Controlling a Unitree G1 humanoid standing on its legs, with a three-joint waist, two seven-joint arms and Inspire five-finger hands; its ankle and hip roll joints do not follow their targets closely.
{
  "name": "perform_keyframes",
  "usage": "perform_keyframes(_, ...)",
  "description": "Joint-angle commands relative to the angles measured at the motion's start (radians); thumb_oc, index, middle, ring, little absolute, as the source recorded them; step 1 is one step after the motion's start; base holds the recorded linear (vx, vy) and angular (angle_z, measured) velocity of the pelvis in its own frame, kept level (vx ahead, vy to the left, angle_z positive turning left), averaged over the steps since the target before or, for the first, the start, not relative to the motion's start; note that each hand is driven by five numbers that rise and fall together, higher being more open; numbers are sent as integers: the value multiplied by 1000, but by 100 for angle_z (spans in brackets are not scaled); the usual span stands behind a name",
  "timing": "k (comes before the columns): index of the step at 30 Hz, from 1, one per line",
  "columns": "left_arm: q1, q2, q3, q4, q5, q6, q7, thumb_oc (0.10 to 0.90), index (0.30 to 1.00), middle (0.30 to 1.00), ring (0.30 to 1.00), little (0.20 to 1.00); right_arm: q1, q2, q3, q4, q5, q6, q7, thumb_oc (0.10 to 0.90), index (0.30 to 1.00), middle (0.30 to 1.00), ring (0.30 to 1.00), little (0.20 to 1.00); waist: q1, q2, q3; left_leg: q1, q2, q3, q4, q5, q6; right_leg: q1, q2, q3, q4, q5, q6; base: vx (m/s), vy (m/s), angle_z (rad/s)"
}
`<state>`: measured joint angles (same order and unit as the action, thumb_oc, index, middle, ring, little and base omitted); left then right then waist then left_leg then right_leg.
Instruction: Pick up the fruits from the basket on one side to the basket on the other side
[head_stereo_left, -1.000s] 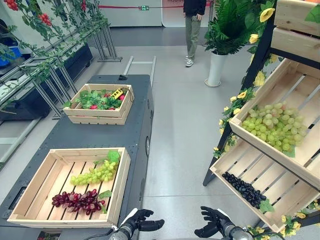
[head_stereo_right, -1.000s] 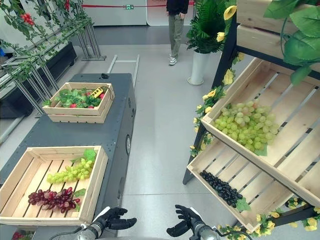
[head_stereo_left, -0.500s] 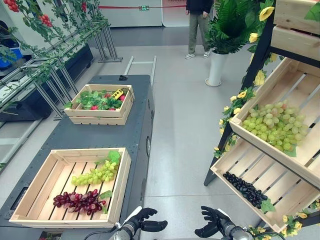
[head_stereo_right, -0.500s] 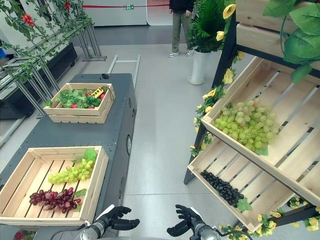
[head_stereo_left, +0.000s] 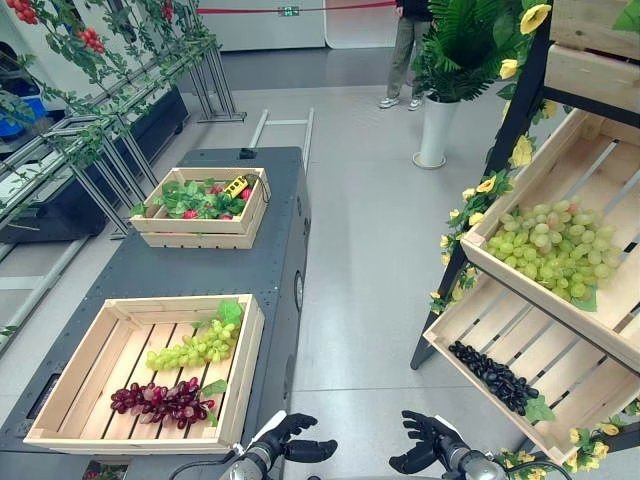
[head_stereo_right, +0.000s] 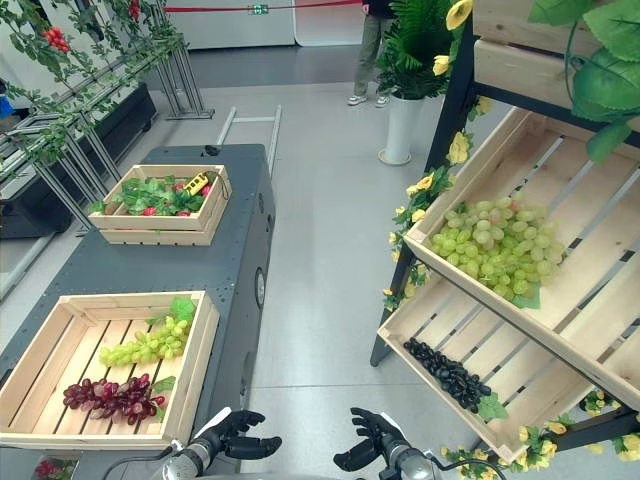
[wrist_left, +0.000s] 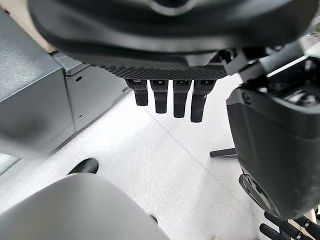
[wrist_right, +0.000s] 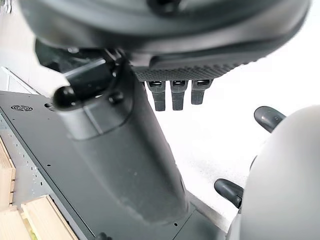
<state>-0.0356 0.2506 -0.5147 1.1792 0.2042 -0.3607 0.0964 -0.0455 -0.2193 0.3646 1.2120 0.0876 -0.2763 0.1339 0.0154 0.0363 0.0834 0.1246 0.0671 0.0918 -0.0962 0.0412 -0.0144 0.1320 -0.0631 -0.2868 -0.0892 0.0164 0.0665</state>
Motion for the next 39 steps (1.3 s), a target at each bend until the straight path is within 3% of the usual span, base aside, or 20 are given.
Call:
perform_keyframes(1,-129,-14,-5,-37,-52,-215,149,800,900,900,900,900,-86,21,38,14,29,-27,-27,800,900,900,900,900,3,-23,47,40,-51,50,9,-133,19,28,-8,17,64,-124,-3,0,0,0)
perform_keyframes(5,-148,16,77,-162,-171,-292,229,800,900,900,900,900,-84,1,34,-11,45,-14,-17,800,900,900,900,900,17,-20,54,31,-52,41,9,-131,17,27,-10,11,60,-124,-7,-9,-2,1)
perform_keyframes(9,-160,73,192,-340,-136,-308,366,800,900,900,900,900,-77,-29,13,-30,42,-4,4,800,900,900,900,900,40,-15,63,16,-52,19,9,-122,13,24,-12,-5,59,-121,-18,-46,-12,6)
perform_keyframes(13,-185,168,293,-424,-82,-264,454,800,900,900,900,900,-63,-49,6,-27,22,-17,7,800,900,900,900,900,46,0,61,4,-54,5,9,-112,5,21,-17,-24,63,-126,-23,-16,0,14)
perform_keyframes(15,-203,263,350,-452,-89,-226,457,800,900,900,900,900,-45,-60,7,-29,12,-28,8,800,900,900,900,900,44,13,54,-4,-55,4,9,-105,-2,19,-20,-34,62,-132,-25,14,16,8)
perform_keyframes(19,-225,375,404,-480,-84,-148,456,800,900,900,900,900,-22,-72,18,-42,11,-44,14,800,900,900,900,900,46,25,48,-20,-57,4,9,-90,-15,16,-20,-40,55,-132,-26,12,26,17)
perform_keyframes(20,-252,425,420,-471,-87,-121,453,800,900,900,900,900,-13,-81,22,-56,20,-53,12,800,900,900,900,900,41,29,49,-26,-47,37,9,-77,-24,13,-20,-52,52,-134,-28,-22,37,14)
perform_keyframes(23,-318,474,405,-431,-55,-95,453,800,900,900,900,900,-9,-104,16,-78,52,-51,-3,800,900,900,900,900,21,32,57,-35,-27,119,40,-74,-44,11,-32,-83,68,-146,-27,-28,67,36)
perform_keyframes(25,-396,538,353,-371,69,-5,474,800,900,900,900,900,-37,-126,9,-74,94,-40,-20,800,900,900,900,900,21,40,63,-53,-27,120,41,-65,-47,3,-43,-102,89,-150,-29,-20,142,69)
perform_keyframes(29,-427,606,305,-271,177,47,490,800,900,900,900,900,-56,-136,-1,-51,85,-41,-22,800,900,900,900,900,19,48,61,-34,-32,130,37,-76,-36,9,-54,-116,96,-152,-20,52,133,35)
perform_keyframes(34,-427,693,231,-185,378,75,481,800,900,900,900,900,-41,-148,1,-51,47,-49,-3,800,900,900,900,900,8,49,54,-9,-42,156,23,-91,-20,20,-57,-117,81,-139,0,109,179,9)
perform_keyframes(39,-446,714,180,-189,407,94,478,800,900,900,900,900,-38,-160,15,-82,39,-51,13,800,900,900,900,900,4,43,75,-23,-43,162,41,-102,-8,-10,-56,-105,115,-144,5,64,139,12)
